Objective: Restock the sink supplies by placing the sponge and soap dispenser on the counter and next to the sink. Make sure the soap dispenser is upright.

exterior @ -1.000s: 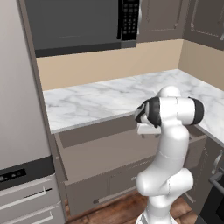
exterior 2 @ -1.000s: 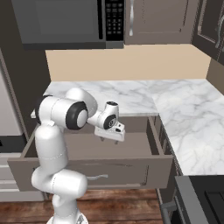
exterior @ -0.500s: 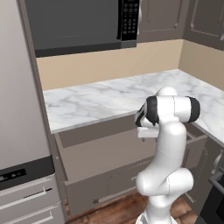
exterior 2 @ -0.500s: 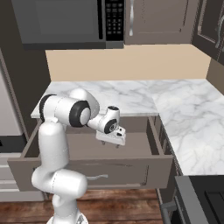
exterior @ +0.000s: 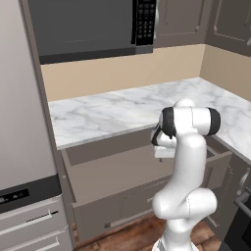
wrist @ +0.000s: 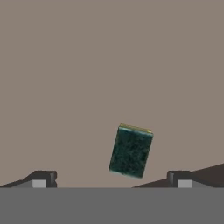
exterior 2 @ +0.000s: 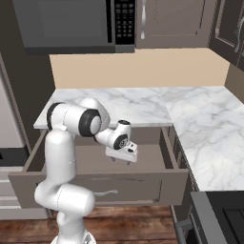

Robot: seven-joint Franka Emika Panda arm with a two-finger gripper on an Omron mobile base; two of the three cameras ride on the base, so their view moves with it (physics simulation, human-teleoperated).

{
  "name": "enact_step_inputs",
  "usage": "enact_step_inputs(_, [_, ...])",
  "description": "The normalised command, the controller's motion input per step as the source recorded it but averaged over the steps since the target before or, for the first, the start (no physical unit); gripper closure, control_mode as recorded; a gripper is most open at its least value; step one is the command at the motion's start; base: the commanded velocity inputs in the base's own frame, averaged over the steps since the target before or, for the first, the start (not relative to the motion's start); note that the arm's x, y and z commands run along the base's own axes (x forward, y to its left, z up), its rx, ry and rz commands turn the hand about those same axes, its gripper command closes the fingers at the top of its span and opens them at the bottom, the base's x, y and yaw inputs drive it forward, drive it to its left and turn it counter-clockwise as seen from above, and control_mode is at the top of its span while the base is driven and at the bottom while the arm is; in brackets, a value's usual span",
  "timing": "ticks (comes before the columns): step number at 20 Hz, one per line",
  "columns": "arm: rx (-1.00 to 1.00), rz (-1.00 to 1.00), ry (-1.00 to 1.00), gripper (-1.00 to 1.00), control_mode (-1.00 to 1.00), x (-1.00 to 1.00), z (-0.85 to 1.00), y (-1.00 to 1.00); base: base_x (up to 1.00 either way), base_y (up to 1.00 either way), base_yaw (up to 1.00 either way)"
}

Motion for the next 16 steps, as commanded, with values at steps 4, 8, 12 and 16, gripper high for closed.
enact_step_inputs(4, [0.0, 0.0, 0.0, -1.0, -1.0, 0.0, -0.25, -0.08, 0.0, 0.0, 0.0])
enact_step_inputs(8, [0.0, 0.0, 0.0, -1.0, -1.0, 0.0, -0.24, -0.1, 0.0, 0.0, 0.0])
enact_step_inputs(12, [0.0, 0.0, 0.0, -1.0, -1.0, 0.0, -0.25, -0.11, 0.0, 0.0, 0.0])
enact_step_inputs(16, [0.0, 0.0, 0.0, -1.0, -1.0, 0.0, -0.27, -0.04, 0.0, 0.0, 0.0])
